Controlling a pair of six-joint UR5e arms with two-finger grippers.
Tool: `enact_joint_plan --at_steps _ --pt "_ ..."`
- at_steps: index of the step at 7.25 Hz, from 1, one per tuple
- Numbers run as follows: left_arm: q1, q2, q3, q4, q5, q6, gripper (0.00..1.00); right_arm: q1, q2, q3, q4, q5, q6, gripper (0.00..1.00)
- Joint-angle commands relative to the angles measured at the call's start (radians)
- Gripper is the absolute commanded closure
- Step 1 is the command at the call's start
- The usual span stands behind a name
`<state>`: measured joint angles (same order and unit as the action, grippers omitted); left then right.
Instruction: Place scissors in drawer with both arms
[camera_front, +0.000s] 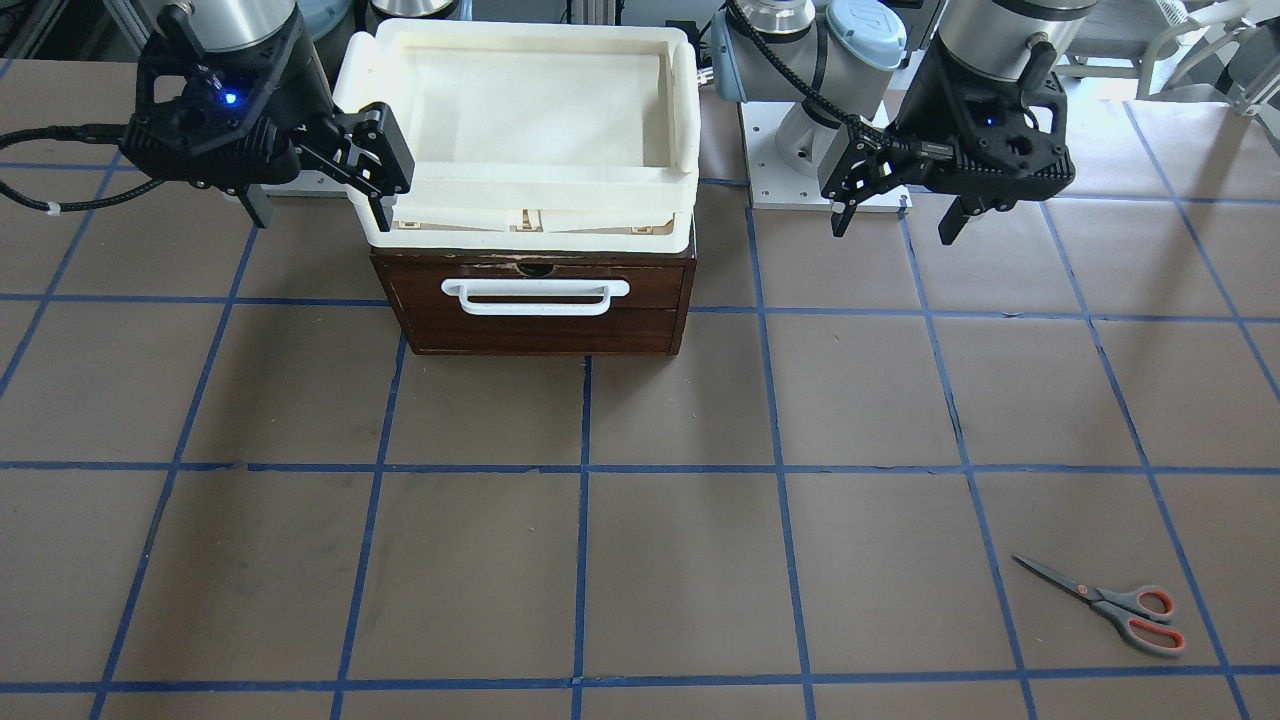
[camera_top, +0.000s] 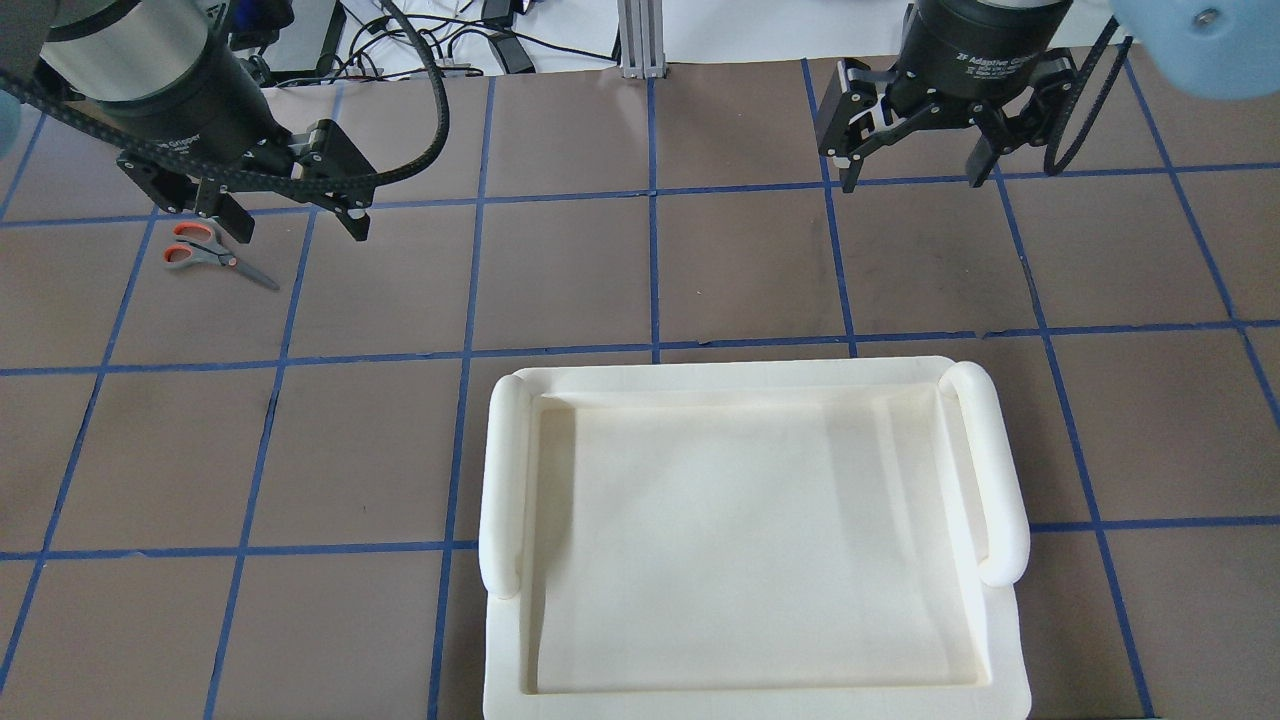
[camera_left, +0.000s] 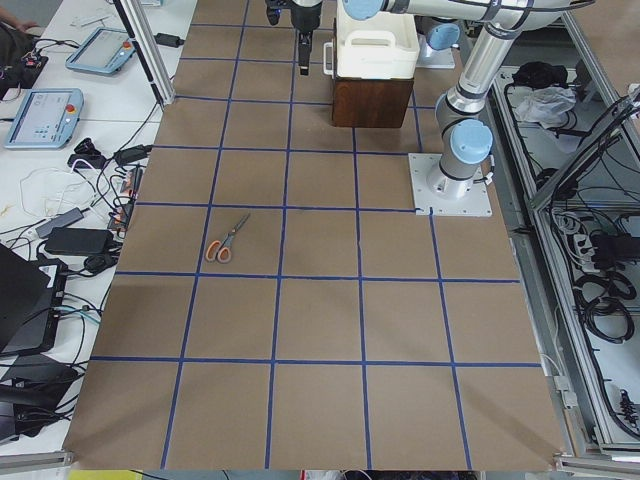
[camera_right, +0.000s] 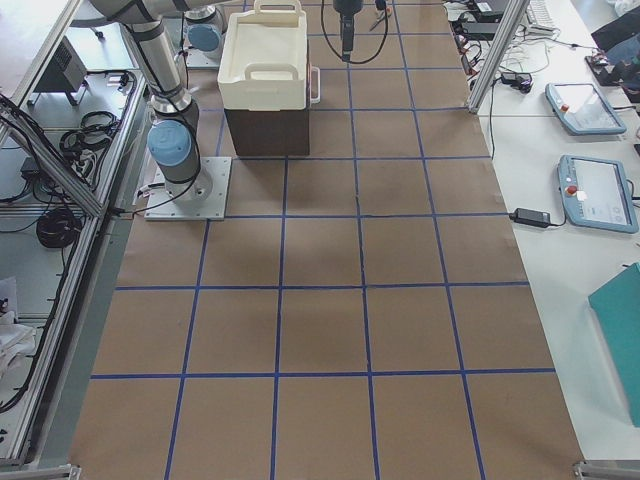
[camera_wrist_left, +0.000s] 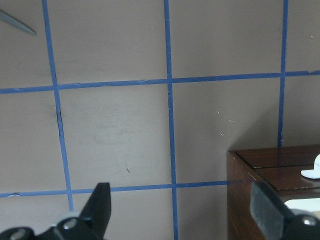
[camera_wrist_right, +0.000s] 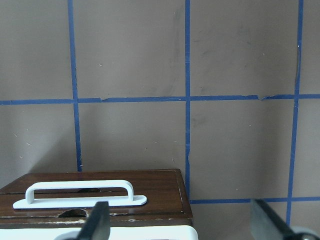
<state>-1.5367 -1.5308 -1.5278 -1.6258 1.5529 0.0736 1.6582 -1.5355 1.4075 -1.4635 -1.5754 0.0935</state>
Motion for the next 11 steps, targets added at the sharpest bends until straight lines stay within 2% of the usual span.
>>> enact_joint_plan --at_steps 1,2,4,5,6,7,8,9,10,11 --pt "0.001 0.0 0.0 0.004 -0.001 0.0 0.0 0.0 0.0 0.002 0.015 0.002 0.002 0.0" --pt "0.001 -0.002 0.0 0.004 0.003 0.003 0.0 0.0 0.0 0.002 0.017 0.0 0.0 0.0" --pt "0.053 -0.017 -0.002 0.009 0.004 0.317 0.0 0.002 0.003 0.002 0.015 0.011 0.0 0.0" --pt "0.141 -0.055 -0.03 0.014 0.001 0.5 0.02 0.006 0.012 0.004 0.015 0.021 -0.003 0.0" --pt "0.218 -0.096 -0.078 0.141 0.001 0.731 0.02 0.029 0.038 0.023 0.012 0.078 -0.091 0.0" --pt "0.303 -0.135 -0.107 0.231 0.004 1.058 0.02 0.066 0.105 0.056 0.006 0.128 -0.177 0.0" --pt "0.378 -0.176 -0.113 0.238 0.022 1.364 0.01 0.131 0.18 0.08 -0.006 0.127 -0.182 0.0" --pt "0.415 -0.224 -0.114 0.303 0.079 1.592 0.01 0.165 0.254 0.088 -0.053 0.132 -0.312 0.0" --pt "0.418 -0.274 -0.112 0.369 0.126 1.892 0.01 0.167 0.308 0.088 -0.13 0.132 -0.553 0.0" --pt "0.426 -0.329 -0.1 0.43 0.125 2.066 0.01 0.167 0.333 0.088 -0.174 0.13 -0.766 0.0"
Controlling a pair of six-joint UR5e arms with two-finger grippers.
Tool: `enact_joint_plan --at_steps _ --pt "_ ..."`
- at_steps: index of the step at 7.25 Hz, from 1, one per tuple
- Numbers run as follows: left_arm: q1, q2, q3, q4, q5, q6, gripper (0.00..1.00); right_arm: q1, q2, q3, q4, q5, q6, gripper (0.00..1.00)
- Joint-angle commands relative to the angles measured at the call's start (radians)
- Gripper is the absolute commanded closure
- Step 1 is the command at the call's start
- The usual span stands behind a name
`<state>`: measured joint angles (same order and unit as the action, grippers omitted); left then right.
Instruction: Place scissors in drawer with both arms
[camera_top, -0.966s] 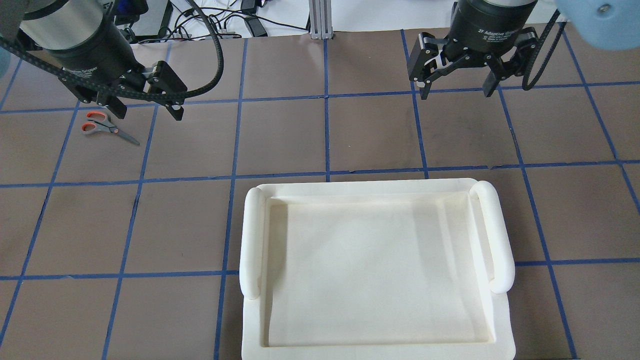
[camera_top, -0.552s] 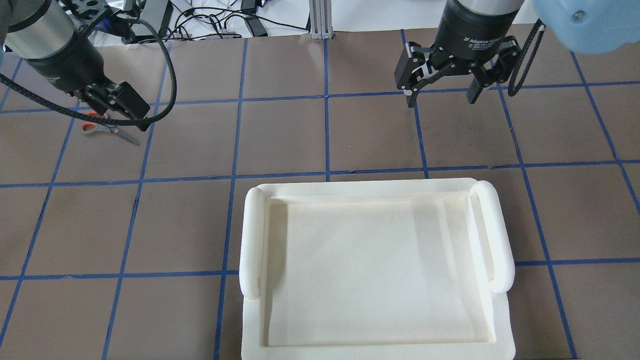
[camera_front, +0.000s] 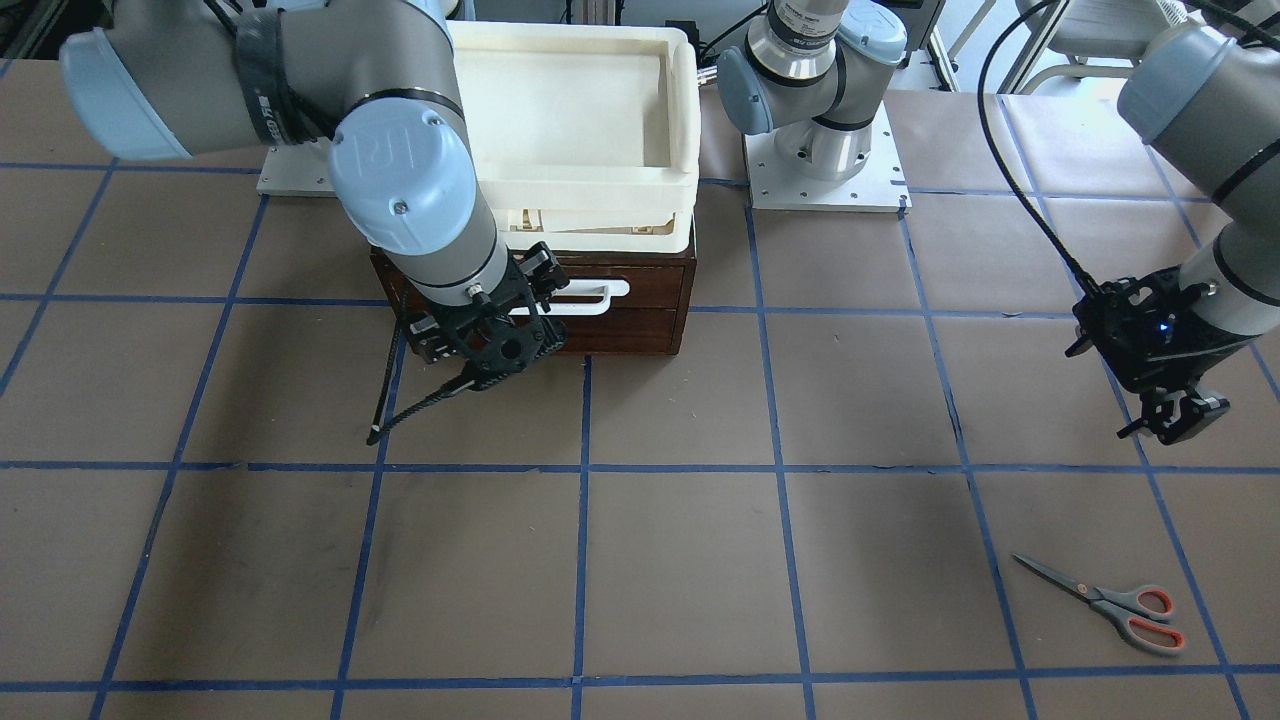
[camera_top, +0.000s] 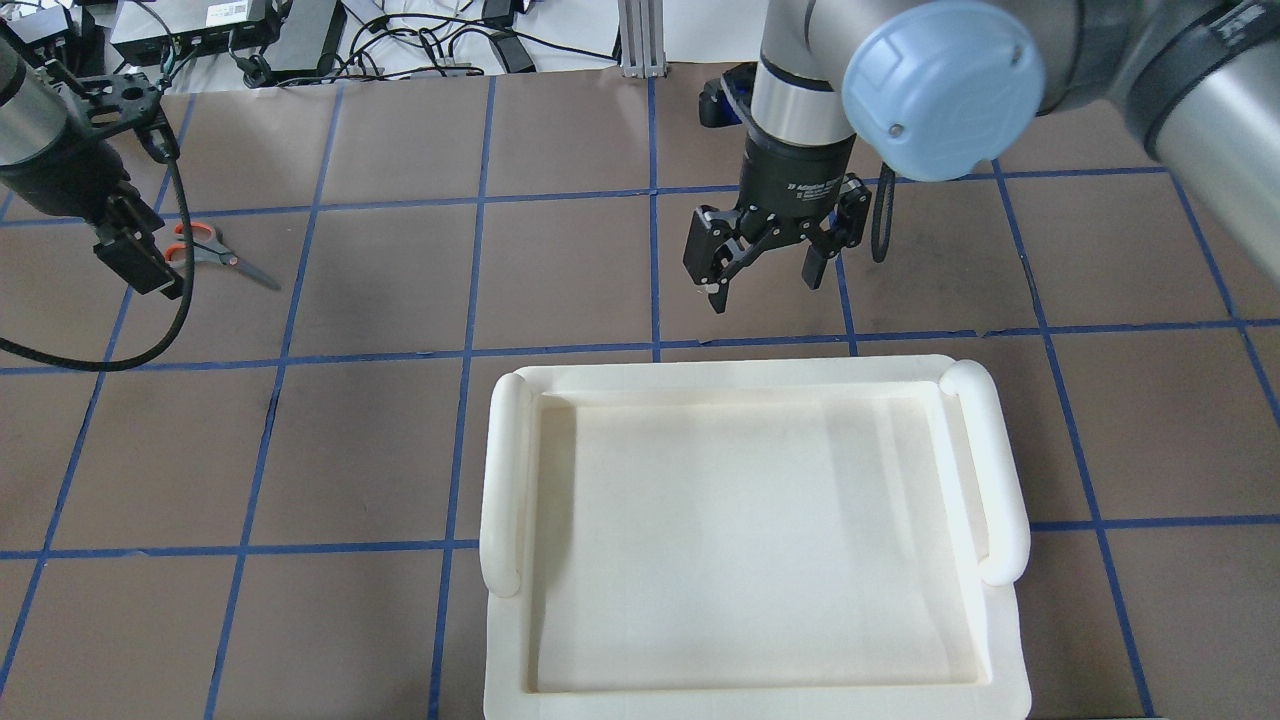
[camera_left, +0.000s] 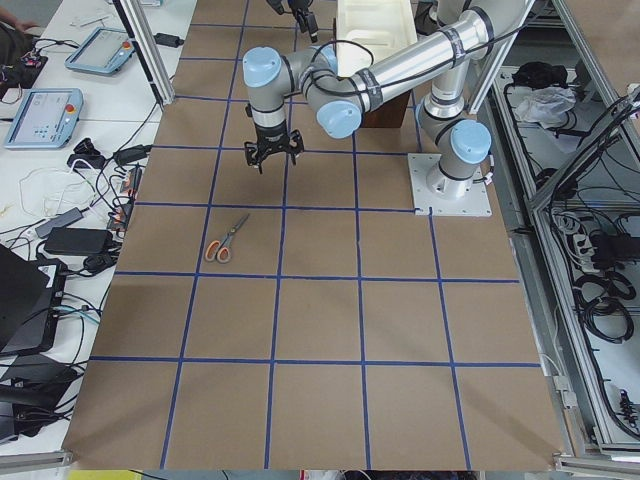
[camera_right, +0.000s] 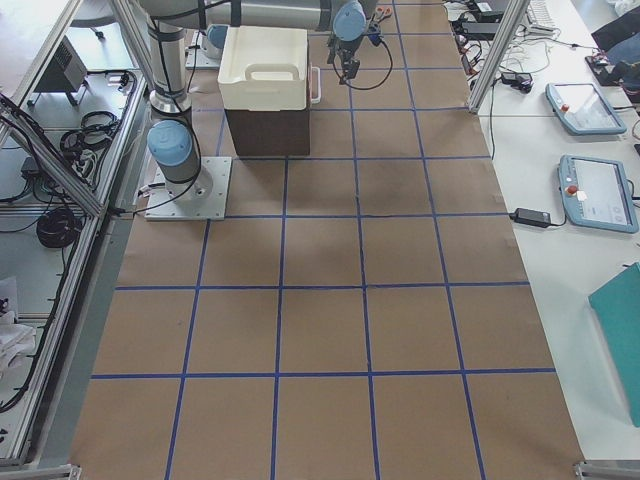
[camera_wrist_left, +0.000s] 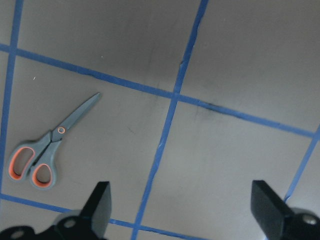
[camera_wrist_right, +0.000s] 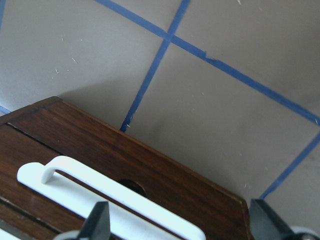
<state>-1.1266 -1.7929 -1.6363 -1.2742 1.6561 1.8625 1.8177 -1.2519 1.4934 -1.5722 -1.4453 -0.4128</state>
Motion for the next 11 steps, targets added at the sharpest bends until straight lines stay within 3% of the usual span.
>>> enact_joint_plan --at_steps 1,2,3,4,6,7,11 --pt "0.027 -0.118 0.01 0.137 0.015 0.466 0.01 0.008 0.058 0.002 -0.069 -0.013 -0.498 0.0" --pt "0.031 -0.182 0.01 0.195 -0.02 0.654 0.02 0.008 0.057 0.002 -0.065 -0.012 -0.634 0.0" --pt "0.045 -0.236 0.026 0.264 -0.071 0.811 0.06 0.008 0.057 0.007 -0.051 -0.012 -0.655 0.0" --pt "0.047 -0.291 0.067 0.277 -0.074 0.86 0.06 0.037 0.049 0.01 -0.055 -0.014 -0.669 0.0" --pt "0.05 -0.391 0.171 0.277 -0.076 0.866 0.06 0.083 0.055 0.014 -0.077 -0.035 -0.688 0.0" --pt "0.06 -0.425 0.197 0.279 -0.076 0.868 0.06 0.081 0.057 0.016 -0.112 -0.047 -0.837 0.0" --pt "0.061 -0.48 0.21 0.354 -0.133 0.815 0.06 0.08 0.042 0.056 -0.1 -0.055 -0.952 0.0"
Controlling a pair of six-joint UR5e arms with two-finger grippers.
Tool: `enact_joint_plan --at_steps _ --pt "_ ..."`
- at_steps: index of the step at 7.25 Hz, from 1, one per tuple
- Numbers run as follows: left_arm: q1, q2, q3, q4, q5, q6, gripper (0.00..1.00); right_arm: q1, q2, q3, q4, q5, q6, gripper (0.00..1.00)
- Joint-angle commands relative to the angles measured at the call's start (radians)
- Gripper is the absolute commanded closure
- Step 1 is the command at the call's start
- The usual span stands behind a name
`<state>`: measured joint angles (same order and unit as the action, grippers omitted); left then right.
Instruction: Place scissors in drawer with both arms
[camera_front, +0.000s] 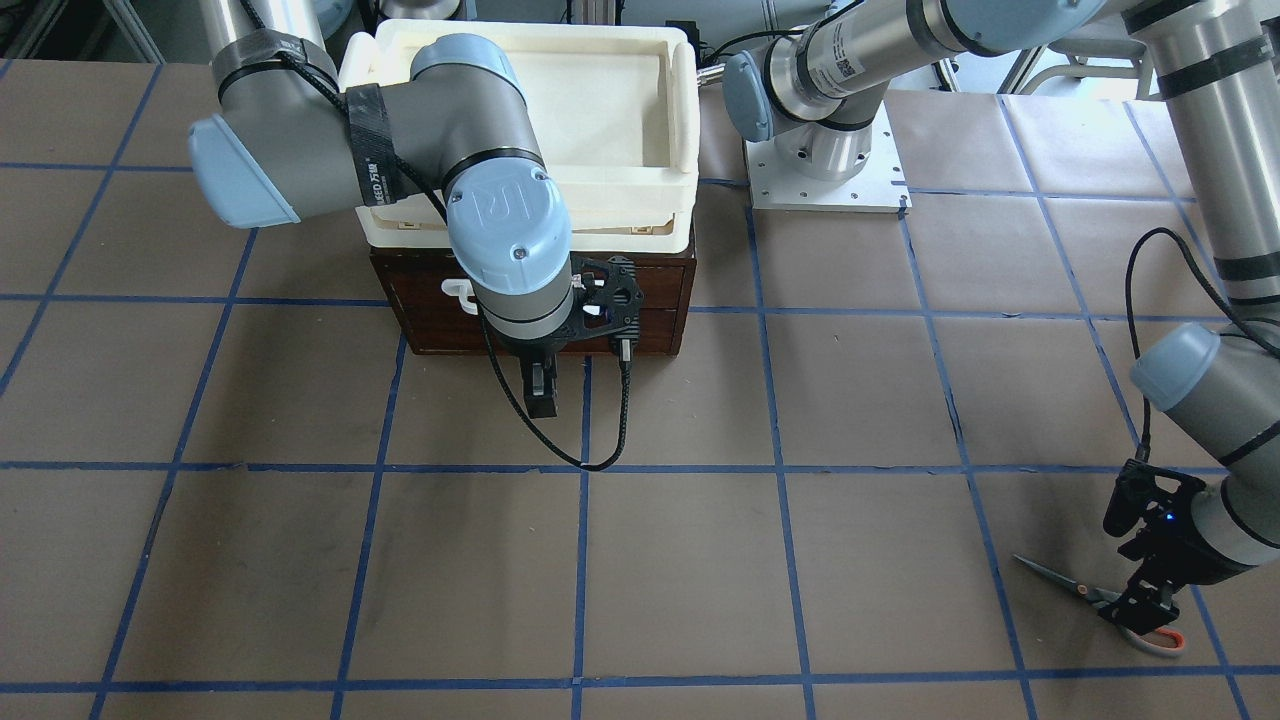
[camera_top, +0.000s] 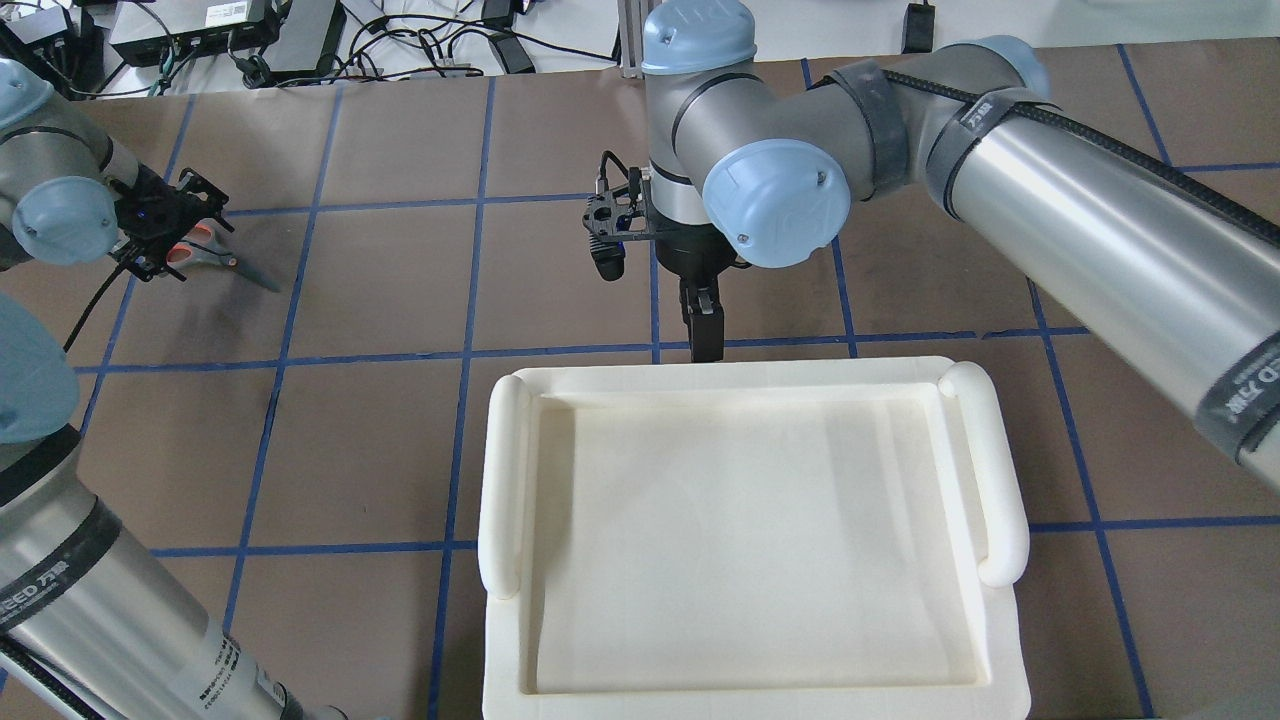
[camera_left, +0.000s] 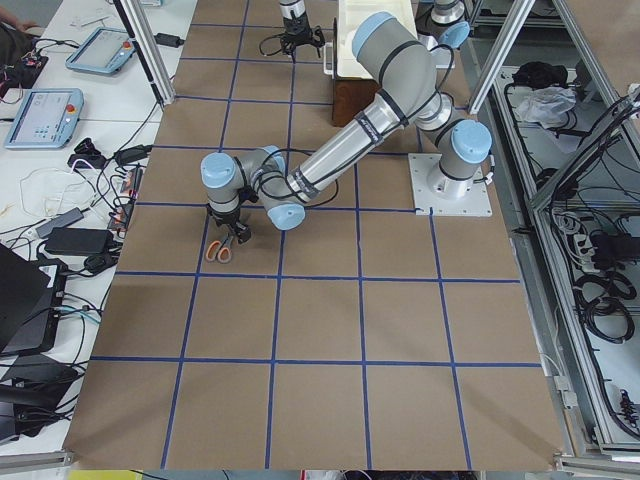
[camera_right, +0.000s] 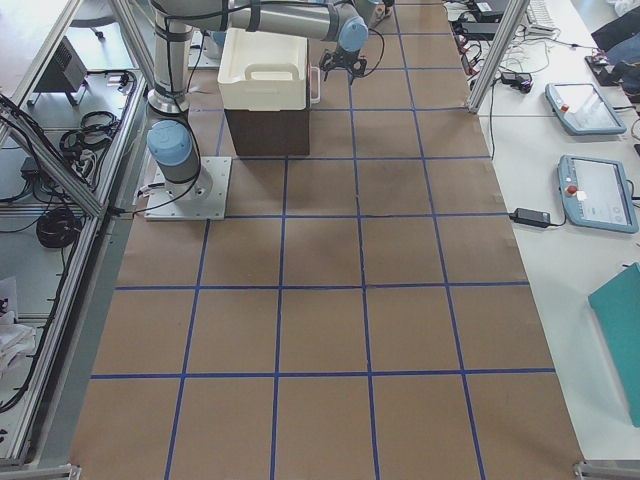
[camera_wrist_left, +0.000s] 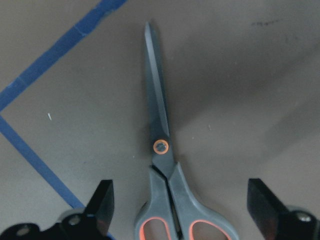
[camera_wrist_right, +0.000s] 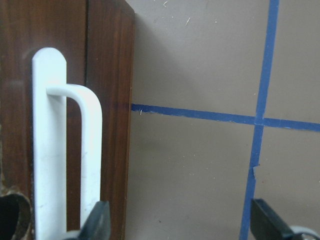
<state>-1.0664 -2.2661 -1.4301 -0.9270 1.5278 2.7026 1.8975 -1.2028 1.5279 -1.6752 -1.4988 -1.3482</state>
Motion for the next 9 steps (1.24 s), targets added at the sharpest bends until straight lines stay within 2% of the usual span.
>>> enact_joint_plan --at_steps 1,3,5,6,8,9 --pt "0.0 -0.019 0.011 0.007 -0.005 -0.055 0.06 -0.001 -0.021 0.038 0.005 -0.001 -0.016 0.0" --pt "0.0 -0.036 0.013 0.007 -0.006 -0.084 0.08 -0.011 -0.035 0.041 0.002 -0.005 -0.012 0.0" --pt "0.0 -0.036 0.013 0.007 -0.008 -0.092 0.21 -0.009 -0.037 0.046 0.005 0.003 -0.005 0.0" --pt "0.0 -0.036 0.013 0.007 -0.008 -0.092 0.23 -0.009 -0.038 0.061 0.005 0.003 -0.005 0.0" --pt "0.0 -0.036 0.013 0.007 -0.009 -0.087 0.39 -0.009 -0.037 0.067 0.005 0.009 -0.005 0.0" --pt "0.0 -0.039 0.013 0.007 -0.008 -0.083 0.39 -0.009 -0.035 0.069 0.003 0.011 -0.008 0.0"
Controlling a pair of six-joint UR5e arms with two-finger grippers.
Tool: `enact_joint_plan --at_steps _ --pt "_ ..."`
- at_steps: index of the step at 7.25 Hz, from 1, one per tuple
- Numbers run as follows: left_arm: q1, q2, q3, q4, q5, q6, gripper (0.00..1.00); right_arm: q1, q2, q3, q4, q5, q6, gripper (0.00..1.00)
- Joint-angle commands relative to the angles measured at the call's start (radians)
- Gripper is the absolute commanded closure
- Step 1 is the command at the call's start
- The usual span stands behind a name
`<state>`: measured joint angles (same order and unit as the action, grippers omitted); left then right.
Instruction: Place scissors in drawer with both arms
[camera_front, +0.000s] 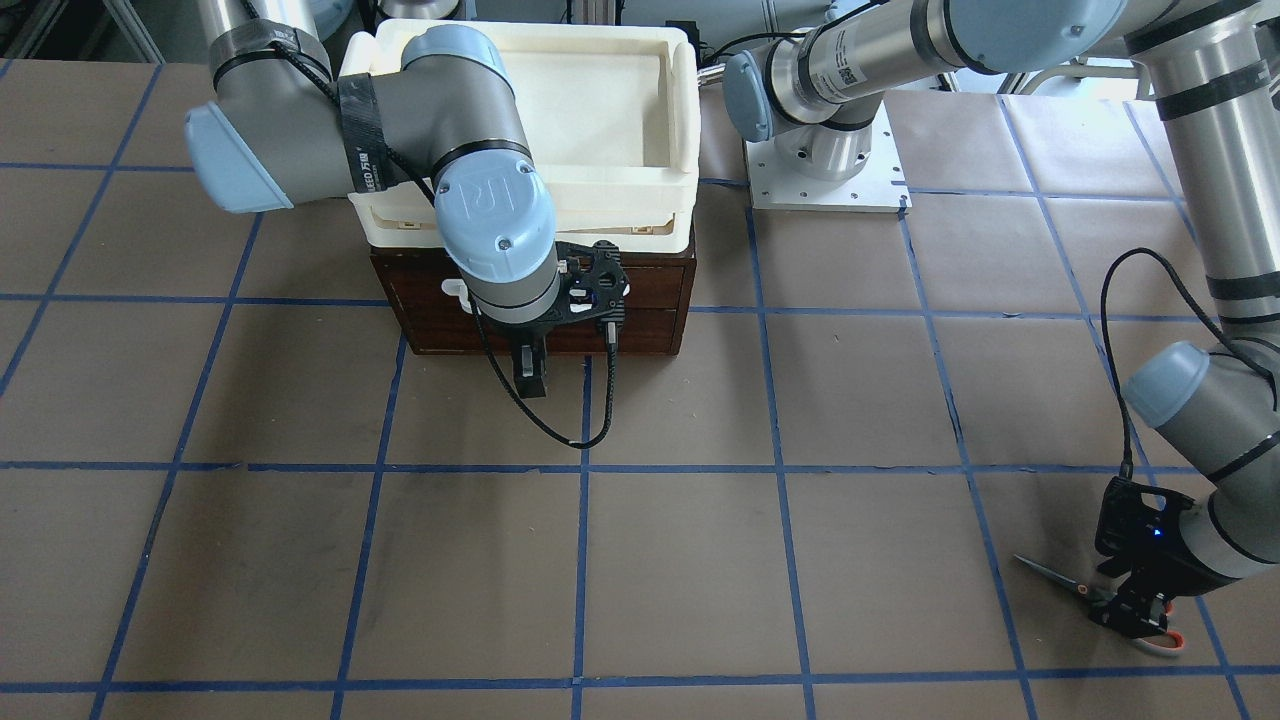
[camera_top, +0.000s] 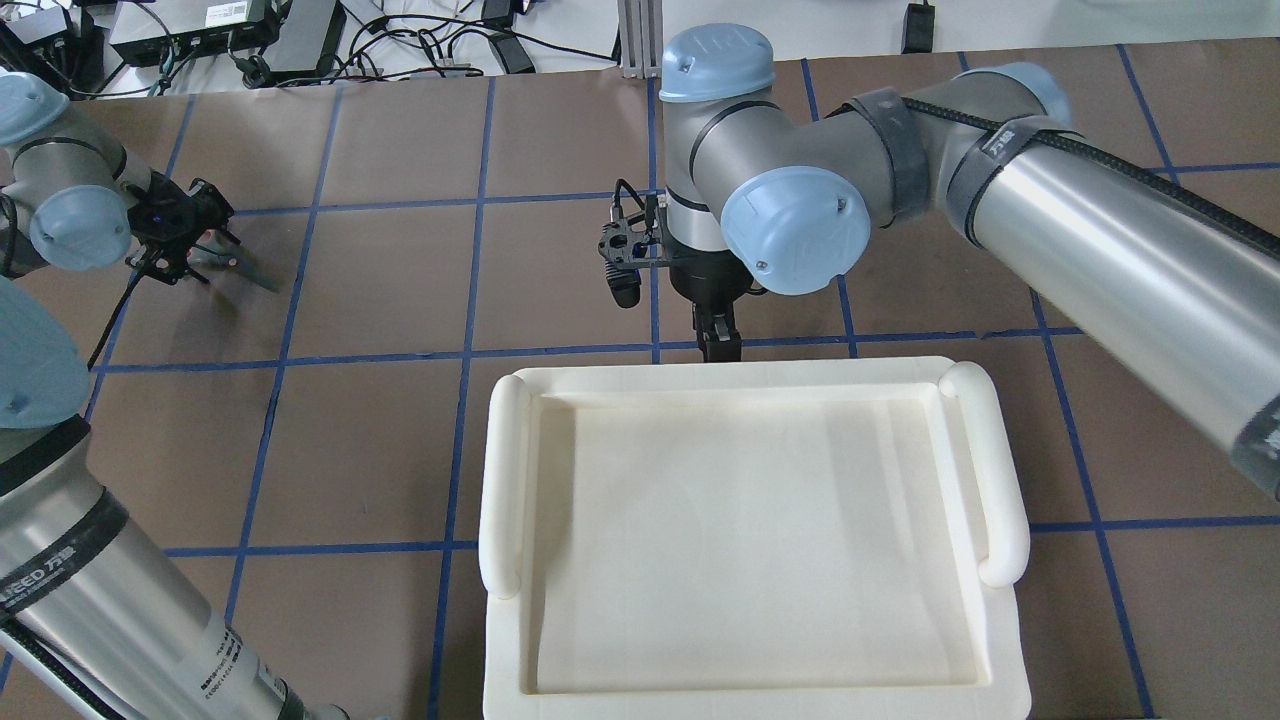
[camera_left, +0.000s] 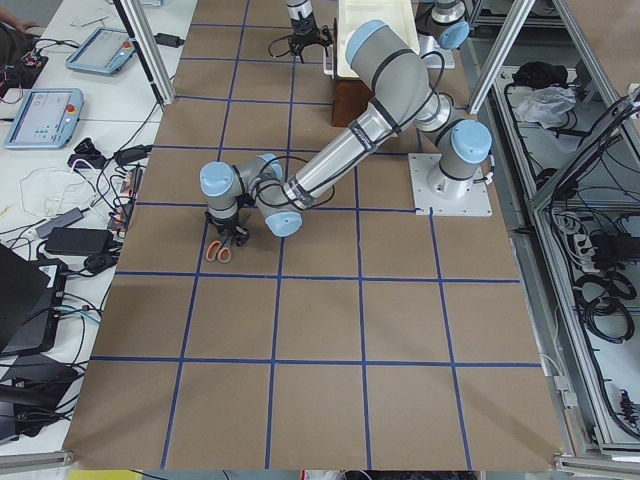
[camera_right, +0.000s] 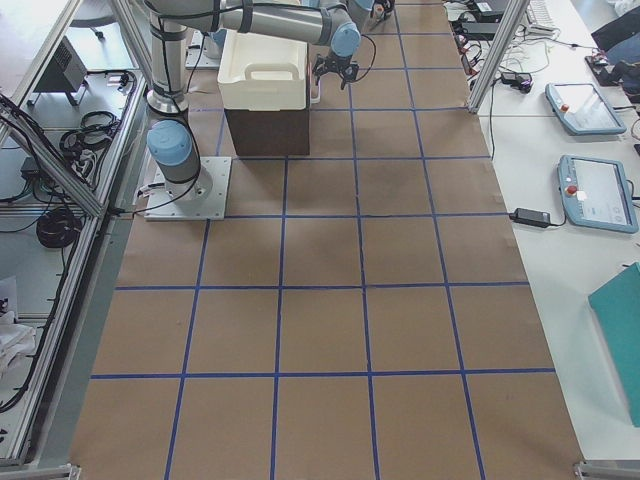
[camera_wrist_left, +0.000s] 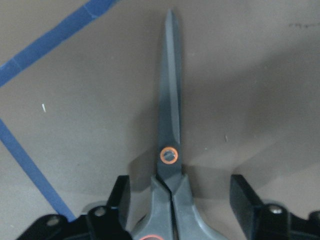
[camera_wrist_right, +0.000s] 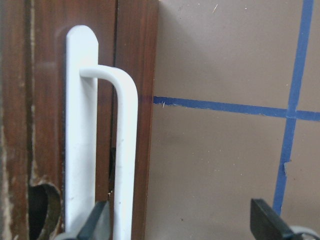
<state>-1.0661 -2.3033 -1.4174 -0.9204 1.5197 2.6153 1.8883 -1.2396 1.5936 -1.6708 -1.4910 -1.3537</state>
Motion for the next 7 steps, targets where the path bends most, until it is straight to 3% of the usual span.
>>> enact_joint_plan --at_steps 1,5,6,7 --pt "0.0 -0.005 0.0 0.0 0.0 0.006 0.39 0.0 0.011 0.003 -0.003 0.006 0.001 0.0" --pt "0.0 -0.005 0.0 0.0 0.0 0.002 0.4 -0.005 0.017 0.034 -0.01 0.006 0.001 0.01" --pt "0.0 -0.004 0.0 0.0 0.002 0.002 0.44 -0.005 0.017 0.034 -0.01 0.006 0.007 0.02" --pt "0.0 -0.004 0.0 0.0 0.002 0.005 0.52 -0.005 0.017 0.034 -0.012 0.006 0.007 0.18"
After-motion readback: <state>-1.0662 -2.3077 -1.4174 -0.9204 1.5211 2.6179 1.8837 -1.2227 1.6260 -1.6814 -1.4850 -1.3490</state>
